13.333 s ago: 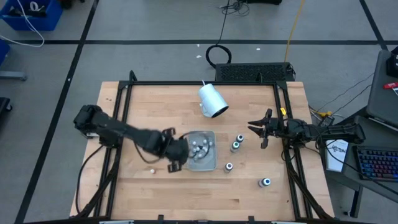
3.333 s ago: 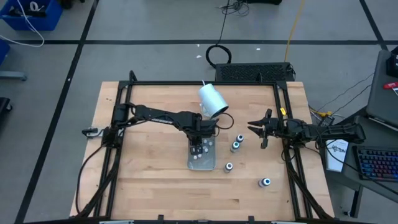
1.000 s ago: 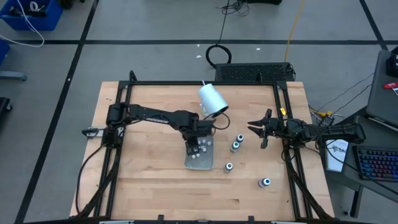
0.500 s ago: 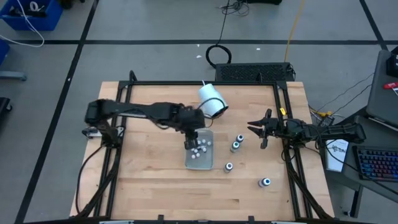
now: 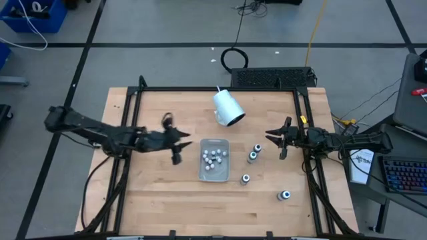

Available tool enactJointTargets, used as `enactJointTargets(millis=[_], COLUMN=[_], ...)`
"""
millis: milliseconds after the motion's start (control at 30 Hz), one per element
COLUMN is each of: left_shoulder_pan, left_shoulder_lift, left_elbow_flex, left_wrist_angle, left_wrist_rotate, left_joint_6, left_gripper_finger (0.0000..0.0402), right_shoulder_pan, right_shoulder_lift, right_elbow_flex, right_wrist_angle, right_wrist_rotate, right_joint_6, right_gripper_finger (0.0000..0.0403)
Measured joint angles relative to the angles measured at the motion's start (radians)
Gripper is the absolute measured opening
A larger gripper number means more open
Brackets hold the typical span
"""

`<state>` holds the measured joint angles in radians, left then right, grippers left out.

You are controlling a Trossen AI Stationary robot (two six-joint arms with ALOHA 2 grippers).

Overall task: Pick & Place food coloring
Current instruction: Put the big black food coloring bottle into the gray bin

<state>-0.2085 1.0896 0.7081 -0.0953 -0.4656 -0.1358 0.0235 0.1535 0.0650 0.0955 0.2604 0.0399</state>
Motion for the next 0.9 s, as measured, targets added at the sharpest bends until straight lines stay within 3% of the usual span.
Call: enactJointTargets(millis=[167,333,633,900], left_shoulder_pan=[-0.024,-0.036,-0.056,-0.056], left_shoulder_lift=[-0.223,-0.455,-0.763,-0.916], left_elbow_flex=[-0.336,-0.505,-0.544,-0.544], left_wrist_angle=[0.305,0.357,0.157,0.048], left_wrist_rotate=[0.000,-0.012,0.010,0.014], left_joint_6=[-0.017,-0.008,0.059,0.090], left_gripper_finger=[0.0148,0.0147,0.0148,0.0147], right_shoulder_pan=[0.000,0.000,0.000,0.000], right_shoulder_lift=[0.000,0.000,0.000,0.000], right_elbow_flex=[0.000,0.000,0.000,0.000], right_wrist_angle=[0.000,0.000,0.000,0.001], right_wrist_rotate=[0.000,0.000,0.000,0.000], right_joint_6=[0.000,0.000,0.000,0.000], right_gripper_finger=[0.0077,0.0077,0.0077,0.0077])
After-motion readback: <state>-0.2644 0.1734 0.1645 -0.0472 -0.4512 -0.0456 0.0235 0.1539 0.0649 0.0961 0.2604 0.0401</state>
